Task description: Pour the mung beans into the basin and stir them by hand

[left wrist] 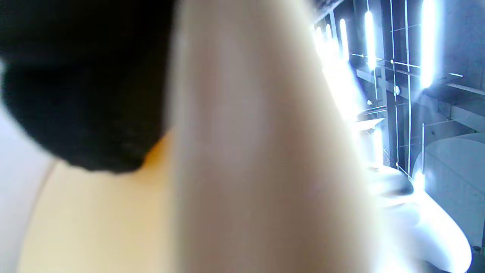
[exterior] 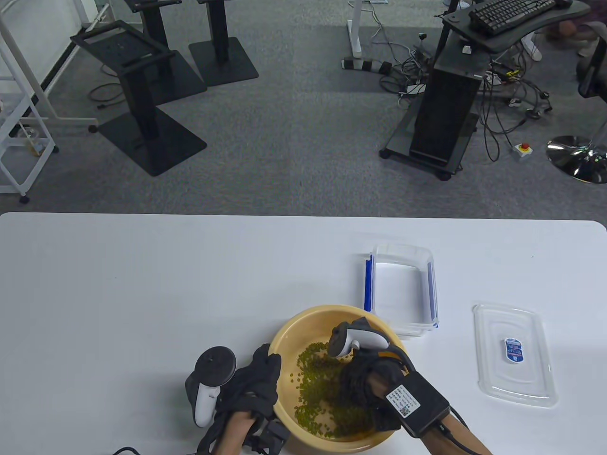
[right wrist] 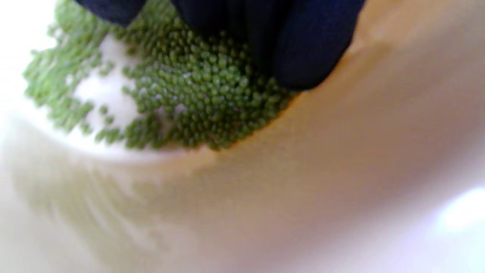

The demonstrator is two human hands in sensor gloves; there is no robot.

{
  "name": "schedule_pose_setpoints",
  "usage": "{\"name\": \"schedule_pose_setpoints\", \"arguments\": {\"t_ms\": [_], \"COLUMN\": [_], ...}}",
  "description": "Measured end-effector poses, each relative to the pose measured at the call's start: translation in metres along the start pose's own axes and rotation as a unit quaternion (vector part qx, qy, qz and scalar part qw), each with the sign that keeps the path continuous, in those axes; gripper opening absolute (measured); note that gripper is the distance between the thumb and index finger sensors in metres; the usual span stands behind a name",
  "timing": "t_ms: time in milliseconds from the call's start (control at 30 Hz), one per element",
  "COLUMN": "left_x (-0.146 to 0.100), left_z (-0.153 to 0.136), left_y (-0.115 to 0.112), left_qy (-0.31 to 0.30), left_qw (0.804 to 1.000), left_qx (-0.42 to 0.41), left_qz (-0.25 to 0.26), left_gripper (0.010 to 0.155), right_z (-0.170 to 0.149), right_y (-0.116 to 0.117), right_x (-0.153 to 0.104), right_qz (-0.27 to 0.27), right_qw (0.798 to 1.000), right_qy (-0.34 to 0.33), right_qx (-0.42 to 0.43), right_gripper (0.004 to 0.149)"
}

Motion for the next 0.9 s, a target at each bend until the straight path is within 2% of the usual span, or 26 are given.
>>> {"name": "schedule_pose_setpoints", "arguments": {"t_ms": [67, 100, 133, 300, 367, 467, 500, 567, 633, 700, 767, 833, 900], "left_x": [0.000, 0.000, 0.000, 0.001, 0.001, 0.001, 0.001, 0.001, 0.000, 0.000, 0.000, 0.000, 0.000], "left_z": [0.000, 0.000, 0.000, 0.001, 0.001, 0.001, 0.001, 0.001, 0.001, 0.001, 0.001, 0.001, 0.002], "left_y": [0.000, 0.000, 0.000, 0.000, 0.000, 0.000, 0.000, 0.000, 0.000, 0.000, -0.001, -0.001, 0.000], "left_qy": [-0.001, -0.001, -0.001, 0.003, 0.002, 0.001, 0.001, 0.003, 0.005, 0.006, 0.007, 0.009, 0.007], "left_qw": [1.000, 1.000, 1.000, 1.000, 1.000, 1.000, 1.000, 1.000, 1.000, 1.000, 1.000, 1.000, 1.000], "left_qx": [-0.002, -0.002, -0.002, 0.004, 0.005, 0.005, 0.005, 0.007, 0.007, 0.010, 0.009, 0.006, -0.002], "left_qz": [0.001, 0.001, 0.001, -0.005, -0.004, -0.005, -0.005, -0.008, -0.008, -0.007, -0.007, -0.007, -0.007], "left_gripper": [0.066, 0.066, 0.065, 0.065, 0.065, 0.065, 0.065, 0.065, 0.065, 0.065, 0.065, 0.065, 0.065], "right_z": [0.016, 0.027, 0.032, 0.059, 0.066, 0.066, 0.065, 0.054, 0.038, 0.024, 0.013, 0.004, -0.005], "right_y": [0.012, 0.020, 0.023, 0.006, -0.008, -0.031, -0.035, -0.047, -0.054, -0.057, -0.057, -0.056, -0.051], "right_x": [0.003, 0.006, 0.007, 0.019, 0.028, 0.037, 0.037, 0.036, 0.035, 0.032, 0.027, 0.021, 0.019], "right_qz": [0.043, 0.096, 0.112, 0.101, 0.085, 0.000, -0.020, -0.097, -0.152, -0.158, -0.140, -0.110, -0.106], "right_qw": [0.998, 0.995, 0.993, 0.990, 0.991, 0.996, 0.996, 0.993, 0.988, 0.987, 0.988, 0.990, 0.989], "right_qy": [-0.035, -0.041, -0.038, -0.073, -0.083, -0.086, -0.078, -0.058, -0.012, 0.011, 0.049, 0.087, 0.084], "right_qx": [0.001, 0.008, 0.011, 0.059, 0.061, 0.034, 0.030, 0.017, 0.009, 0.036, 0.043, -0.020, -0.064], "right_gripper": [0.065, 0.065, 0.064, 0.065, 0.065, 0.062, 0.062, 0.060, 0.056, 0.058, 0.061, 0.065, 0.068]}}
Point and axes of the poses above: the tracker on the back of each hand, its own z axis roughly to the thumb side, its own x axis roughly from the wrist to the fingertips, y = z × x, the point moved 1 cm from there along x, roughly from the wrist to the fingertips, and after that the axes turned 11 degrees about -y, right-handed, at the moved point
